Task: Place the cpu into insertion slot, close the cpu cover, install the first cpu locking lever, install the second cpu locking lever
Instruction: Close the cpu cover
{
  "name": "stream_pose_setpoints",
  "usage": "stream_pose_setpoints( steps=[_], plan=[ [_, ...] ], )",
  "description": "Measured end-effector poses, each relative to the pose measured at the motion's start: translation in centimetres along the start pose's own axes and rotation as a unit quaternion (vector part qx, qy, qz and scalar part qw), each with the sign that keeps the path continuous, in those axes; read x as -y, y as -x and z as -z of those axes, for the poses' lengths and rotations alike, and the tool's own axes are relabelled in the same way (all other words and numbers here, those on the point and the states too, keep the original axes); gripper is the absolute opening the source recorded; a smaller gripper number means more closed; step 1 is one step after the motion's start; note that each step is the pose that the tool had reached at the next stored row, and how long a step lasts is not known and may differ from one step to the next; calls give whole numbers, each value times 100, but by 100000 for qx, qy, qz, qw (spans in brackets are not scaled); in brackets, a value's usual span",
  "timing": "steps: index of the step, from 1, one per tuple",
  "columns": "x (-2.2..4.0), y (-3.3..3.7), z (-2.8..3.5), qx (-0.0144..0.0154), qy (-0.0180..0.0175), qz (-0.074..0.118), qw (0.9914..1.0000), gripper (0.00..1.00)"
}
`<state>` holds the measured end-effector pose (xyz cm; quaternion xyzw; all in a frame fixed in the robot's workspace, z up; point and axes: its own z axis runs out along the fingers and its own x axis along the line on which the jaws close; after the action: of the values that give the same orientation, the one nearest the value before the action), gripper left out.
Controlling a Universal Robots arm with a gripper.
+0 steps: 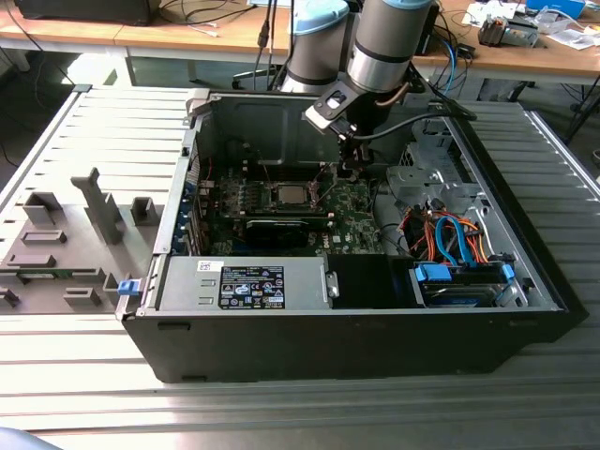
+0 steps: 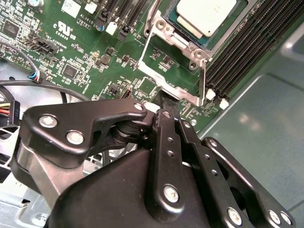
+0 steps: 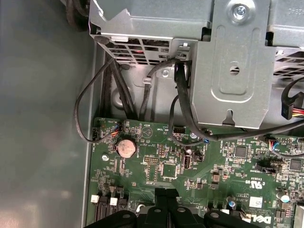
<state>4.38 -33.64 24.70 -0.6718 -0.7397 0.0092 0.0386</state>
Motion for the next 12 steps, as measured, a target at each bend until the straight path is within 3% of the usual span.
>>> stream_pose_setpoints(
  steps=[12],
  plan=[
    [27, -2, -25, 0, -4, -2, 100000, 11]
  ],
)
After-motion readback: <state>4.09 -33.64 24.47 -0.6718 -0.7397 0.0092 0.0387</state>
